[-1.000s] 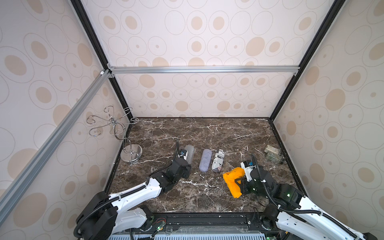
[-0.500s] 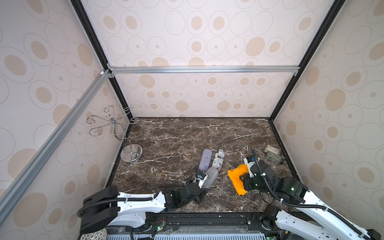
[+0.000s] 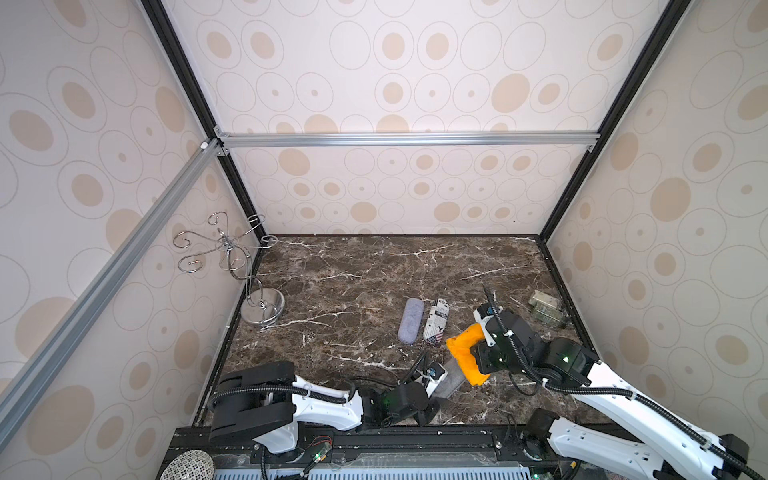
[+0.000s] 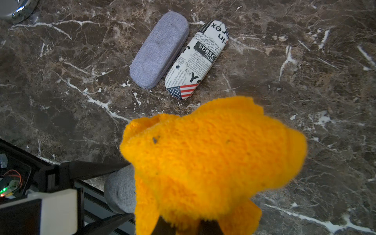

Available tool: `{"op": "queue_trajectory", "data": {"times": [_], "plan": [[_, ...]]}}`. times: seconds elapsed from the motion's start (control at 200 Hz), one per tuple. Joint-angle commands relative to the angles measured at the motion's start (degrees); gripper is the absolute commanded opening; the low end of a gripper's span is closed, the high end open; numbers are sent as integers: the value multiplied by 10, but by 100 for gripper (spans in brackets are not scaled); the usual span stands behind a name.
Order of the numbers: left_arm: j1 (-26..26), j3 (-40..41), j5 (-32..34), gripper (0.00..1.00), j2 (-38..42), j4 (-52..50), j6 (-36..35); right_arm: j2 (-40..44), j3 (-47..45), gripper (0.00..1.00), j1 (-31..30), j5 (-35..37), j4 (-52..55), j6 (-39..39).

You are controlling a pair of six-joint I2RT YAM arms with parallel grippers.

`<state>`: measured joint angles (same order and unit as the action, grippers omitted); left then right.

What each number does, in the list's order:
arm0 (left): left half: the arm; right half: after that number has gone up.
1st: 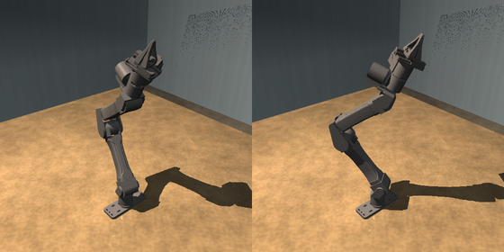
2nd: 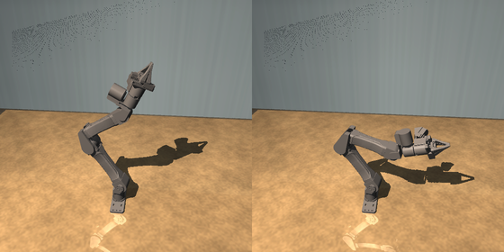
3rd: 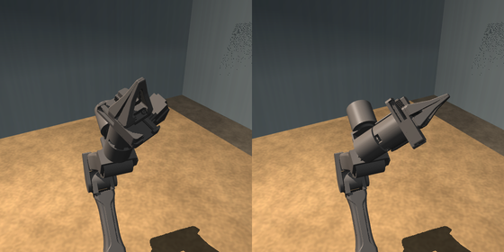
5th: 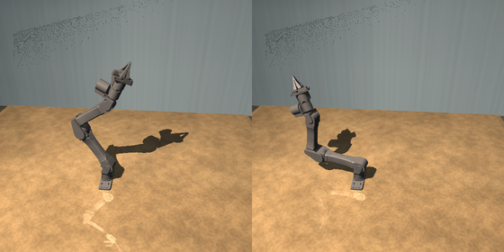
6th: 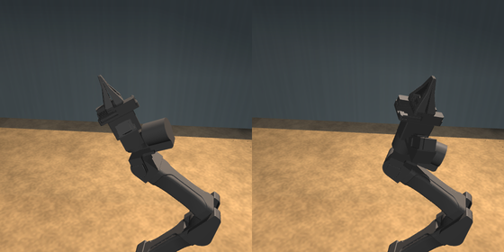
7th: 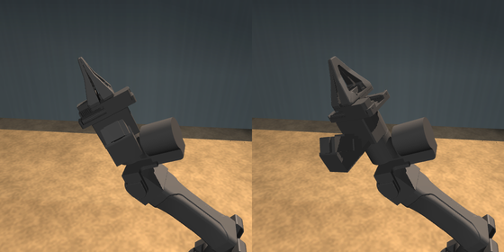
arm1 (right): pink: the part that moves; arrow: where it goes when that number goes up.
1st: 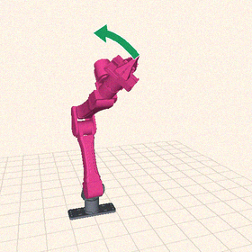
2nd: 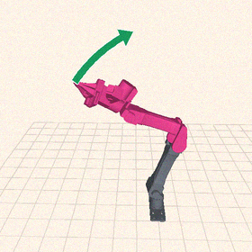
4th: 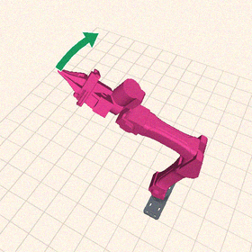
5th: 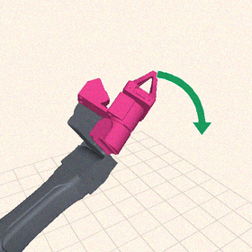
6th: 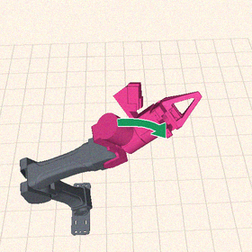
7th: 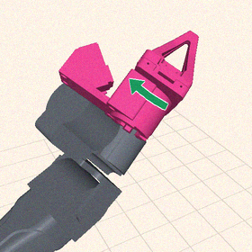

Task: Wipe the eyeglass case
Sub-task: Wipe the dirt from the eyeglass case.

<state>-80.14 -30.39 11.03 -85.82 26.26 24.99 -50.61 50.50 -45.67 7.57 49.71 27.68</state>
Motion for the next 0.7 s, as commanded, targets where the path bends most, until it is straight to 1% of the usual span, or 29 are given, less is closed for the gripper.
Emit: {"op": "queue_trajectory", "data": {"times": [0.0, 0.09, 0.195, 0.27, 0.355, 0.45, 0.505, 0.585, 0.625, 0.695], "plan": [[-7, -22, -15, 47, 5, 30, -30, -27, 16, 0, -2, -26, 0, -23], [-6, -32, -3, 47, 10, 14, -32, -51, 14, 0, -3, -45, 0, -28], [-5, -40, 19, 43, 18, 1, -18, -69, 6, 0, -6, -98, -13, -37], [-1, -41, 6, 43, 25, 12, -14, -71, -9, 0, -14, -126, -36, -30], [3, -48, 5, 42, 31, 12, -12, -69, -27, 0, -30, -156, -71, -20], [18, -51, -7, 42, 36, 10, 1, -74, -41, 0, -55, -155, -89, -9], [28, -48, -25, 42, 40, 21, 7, -85, -48, 0, -59, -157, -92, -3], [33, -47, -32, 42, 43, 21, 8, -92, -55, 0, -61, -150, -93, 13], [33, -47, -30, 41, 46, 16, 6, -86, -60, 0, -60, -136, -94, 21], [34, -39, -27, 42, 52, 12, 4, -64, -64, 0, -59, -81, -82, 40]]}}
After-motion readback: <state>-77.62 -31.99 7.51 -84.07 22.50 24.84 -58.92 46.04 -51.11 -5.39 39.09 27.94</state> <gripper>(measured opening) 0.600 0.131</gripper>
